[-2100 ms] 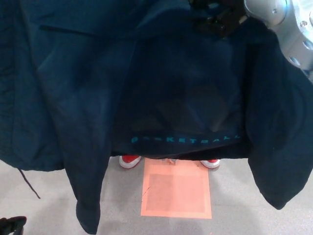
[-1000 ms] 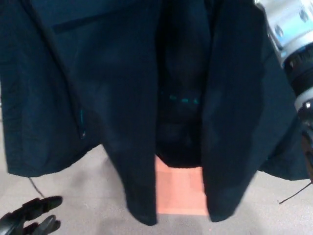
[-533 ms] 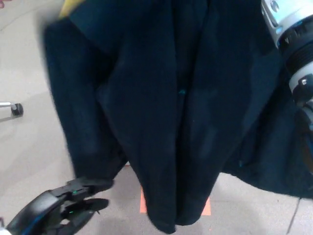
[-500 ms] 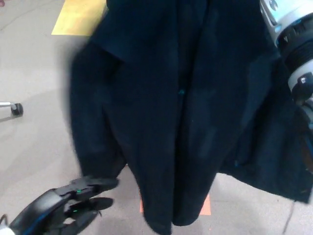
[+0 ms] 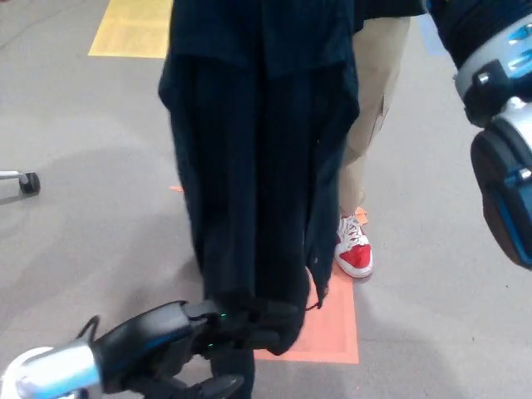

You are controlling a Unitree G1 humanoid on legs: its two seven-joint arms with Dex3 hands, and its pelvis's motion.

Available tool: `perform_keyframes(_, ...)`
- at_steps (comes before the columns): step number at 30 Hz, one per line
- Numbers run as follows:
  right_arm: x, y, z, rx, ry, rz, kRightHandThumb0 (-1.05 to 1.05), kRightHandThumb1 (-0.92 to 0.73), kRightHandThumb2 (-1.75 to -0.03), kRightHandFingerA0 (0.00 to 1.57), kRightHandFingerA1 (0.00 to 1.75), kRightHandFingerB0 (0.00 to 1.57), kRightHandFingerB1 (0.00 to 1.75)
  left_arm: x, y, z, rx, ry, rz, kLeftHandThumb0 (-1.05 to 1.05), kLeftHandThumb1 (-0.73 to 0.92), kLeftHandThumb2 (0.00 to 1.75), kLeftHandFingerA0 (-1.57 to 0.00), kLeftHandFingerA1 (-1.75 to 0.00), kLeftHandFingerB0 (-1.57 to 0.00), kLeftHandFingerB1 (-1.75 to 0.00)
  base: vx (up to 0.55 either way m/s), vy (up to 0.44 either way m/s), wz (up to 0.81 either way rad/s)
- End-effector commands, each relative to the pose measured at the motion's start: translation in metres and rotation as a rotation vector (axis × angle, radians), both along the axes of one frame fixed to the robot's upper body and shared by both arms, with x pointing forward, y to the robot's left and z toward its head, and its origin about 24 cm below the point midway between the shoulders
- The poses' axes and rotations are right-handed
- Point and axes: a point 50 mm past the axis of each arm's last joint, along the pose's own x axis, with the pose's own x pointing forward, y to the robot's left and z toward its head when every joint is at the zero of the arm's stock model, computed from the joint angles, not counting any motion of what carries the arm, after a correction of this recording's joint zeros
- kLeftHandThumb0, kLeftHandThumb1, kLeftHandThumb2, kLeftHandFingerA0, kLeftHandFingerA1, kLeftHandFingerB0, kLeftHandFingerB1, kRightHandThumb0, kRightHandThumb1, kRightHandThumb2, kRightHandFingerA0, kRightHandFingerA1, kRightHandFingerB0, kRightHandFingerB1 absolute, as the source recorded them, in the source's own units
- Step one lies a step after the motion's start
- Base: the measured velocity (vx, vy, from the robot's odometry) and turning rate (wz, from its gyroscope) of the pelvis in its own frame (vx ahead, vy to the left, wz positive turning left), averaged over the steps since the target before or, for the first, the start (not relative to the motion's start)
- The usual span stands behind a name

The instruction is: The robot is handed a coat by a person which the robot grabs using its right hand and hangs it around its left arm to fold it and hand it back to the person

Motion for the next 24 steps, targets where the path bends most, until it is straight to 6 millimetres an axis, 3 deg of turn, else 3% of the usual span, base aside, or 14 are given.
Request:
perform_keyframes(1,-0.02,0.02,0.028,0.036,-0.119,0.087,-0.42,-0.84,-0.66,1.28,0.75,1.08,0.84,0.008,-0.017,-0.003,0.036,0.031,-0.046,-0.77,0.75,1.06,-0.11,-0.47,-0.03,-0.42,0.0,0.0,0.0)
perform_keyframes(3,-0.021,0.025,0.027,0.047,-0.109,0.104,-0.42,-0.85,-0.65,1.27,0.81,1.06,0.88,0.012,-0.026,-0.004,0.037,0.034,-0.059,-0.7,0.92,0.7,-0.13,-0.33,-0.11,-0.31,0.0,0.0,0.0)
perform_keyframes(4,-0.022,0.027,0.027,0.051,-0.105,0.11,-0.43,-0.84,-0.65,1.25,0.82,1.1,0.84,0.012,-0.028,-0.004,0.037,0.037,-0.062,-0.77,0.74,1.06,-0.1,-0.46,-0.02,-0.41,0.0,0.0,0.0)
perform_keyframes(10,-0.032,0.052,0.025,0.039,-0.108,0.197,-0.42,-0.82,-0.67,1.26,0.67,1.12,0.75,0.026,-0.065,0.002,0.066,0.03,-0.098,-0.74,0.74,1.08,-0.05,-0.45,-0.02,-0.4,0.0,0.0,0.0)
perform_keyframes(11,-0.033,0.055,0.025,0.031,-0.102,0.212,-0.41,-0.84,-0.67,1.22,0.67,1.04,0.72,0.028,-0.069,0.004,0.082,0.025,-0.103,-0.72,0.92,0.71,-0.11,-0.31,-0.09,-0.28,0.0,0.0,0.0)
perform_keyframes(14,-0.042,0.072,0.022,0.022,-0.09,0.283,-0.4,-0.82,-0.65,1.17,0.62,1.03,0.68,0.038,-0.089,0.009,0.065,0.01,-0.119,-0.75,0.75,1.07,-0.02,-0.39,-0.1,-0.38,0.0,0.0,0.0)
perform_keyframes(16,-0.045,0.079,0.022,0.014,-0.082,0.309,-0.41,-0.84,-0.65,1.16,0.61,0.97,0.63,0.042,-0.095,0.01,0.065,0.002,-0.115,-0.72,0.92,0.71,-0.09,-0.31,-0.13,-0.28,0.0,0.0,0.0)
perform_keyframes(18,-0.053,0.091,0.022,0.011,-0.092,0.372,-0.4,-0.83,-0.65,1.17,0.63,0.96,0.66,0.05,-0.105,0.012,0.078,-0.022,-0.102,-0.78,0.77,1.09,-0.04,-0.38,-0.09,-0.34,0.0,0.0,0.0)
perform_keyframes(19,-0.057,0.097,0.022,0.016,-0.084,0.402,-0.44,-0.82,-0.65,1.18,0.72,0.85,0.57,0.055,-0.109,0.015,0.074,-0.031,-0.093,-0.74,0.92,0.71,-0.1,-0.3,-0.16,-0.28,0.0,0.0,0.0)
perform_keyframes(20,-0.06,0.102,0.021,0.021,-0.071,0.422,-0.44,-0.82,-0.65,1.18,0.72,0.85,0.57,0.059,-0.113,0.018,0.065,-0.031,-0.083,-0.74,0.92,0.71,-0.1,-0.3,-0.16,-0.28,0.0,0.0,0.0)
perform_keyframes(21,-0.064,0.106,0.021,0.012,-0.075,0.435,-0.44,-0.82,-0.64,1.16,0.72,0.81,0.55,0.063,-0.117,0.021,0.041,-0.031,-0.078,-0.34,0.57,1.13,-0.01,-0.5,0.0,-0.46,0.0,0.0,0.0)
perform_keyframes(22,-0.065,0.108,0.021,0.008,-0.077,0.439,-0.44,-0.82,-0.64,1.16,0.72,0.81,0.55,0.065,-0.118,0.023,0.032,-0.031,-0.077,-0.34,0.57,1.13,-0.01,-0.5,0.0,-0.46,0.0,0.0,0.0)
perform_keyframes(23,-0.073,0.118,0.02,-0.037,-0.128,0.46,-0.44,-0.87,-0.68,1.16,0.63,1.0,0.69,0.073,-0.128,0.028,0.01,-0.092,-0.04,-0.55,0.92,0.72,-0.24,-0.32,-0.28,-0.33,0.0,0.0,0.0)
perform_keyframes(24,-0.075,0.12,0.019,-0.045,-0.137,0.469,-0.4,-0.77,-0.64,1.11,0.67,0.95,0.71,0.076,-0.131,0.03,0.004,-0.104,-0.039,-0.54,0.92,0.73,-0.31,-0.33,-0.32,-0.33,0.0,0.0,0.0)
